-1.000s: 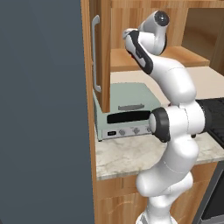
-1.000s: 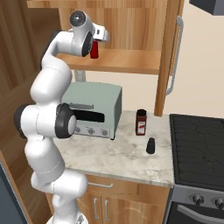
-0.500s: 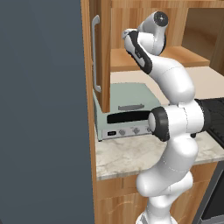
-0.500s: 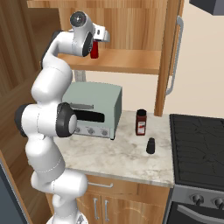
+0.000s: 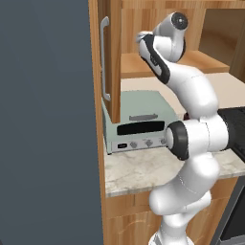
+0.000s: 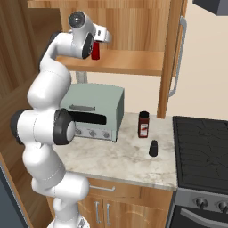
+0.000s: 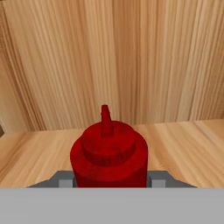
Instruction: Collect the paprika, ketchup, and shaker from the cabinet and place them next to the stove.
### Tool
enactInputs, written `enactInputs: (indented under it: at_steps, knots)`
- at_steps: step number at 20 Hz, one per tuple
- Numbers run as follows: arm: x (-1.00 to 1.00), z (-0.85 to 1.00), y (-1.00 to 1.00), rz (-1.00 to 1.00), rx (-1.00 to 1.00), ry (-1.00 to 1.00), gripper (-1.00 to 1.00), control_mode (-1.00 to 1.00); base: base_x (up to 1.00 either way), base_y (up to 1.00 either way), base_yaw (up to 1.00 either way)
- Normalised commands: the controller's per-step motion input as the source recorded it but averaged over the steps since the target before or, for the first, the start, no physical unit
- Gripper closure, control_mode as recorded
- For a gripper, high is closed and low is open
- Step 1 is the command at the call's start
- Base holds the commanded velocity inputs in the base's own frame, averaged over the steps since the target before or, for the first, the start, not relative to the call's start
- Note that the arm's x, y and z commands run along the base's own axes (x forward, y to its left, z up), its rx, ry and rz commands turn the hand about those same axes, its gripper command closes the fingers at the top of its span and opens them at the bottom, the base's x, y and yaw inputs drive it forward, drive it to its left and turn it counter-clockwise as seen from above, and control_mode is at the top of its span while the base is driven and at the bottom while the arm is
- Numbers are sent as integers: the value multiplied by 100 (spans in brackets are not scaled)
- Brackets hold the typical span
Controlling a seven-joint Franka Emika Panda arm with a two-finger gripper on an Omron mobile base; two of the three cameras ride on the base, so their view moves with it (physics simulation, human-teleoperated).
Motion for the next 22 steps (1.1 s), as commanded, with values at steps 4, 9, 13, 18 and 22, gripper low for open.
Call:
enactInputs:
  at_steps: [4, 9, 13, 18, 22]
  knots:
    - [-84, 2, -5, -20, 3, -7, 100, -100, 0, 0, 0]
    - [-87, 1, -22, -23, 1, 0, 100, -100, 0, 0, 0]
    - [-74, 2, -49, -18, 0, 0, 100, -100, 0, 0, 0]
    - [-69, -7, -58, 2, 0, 1, 100, -100, 0, 0, 0]
    - [-74, -27, -76, 15, 0, 1, 100, -100, 0, 0, 0]
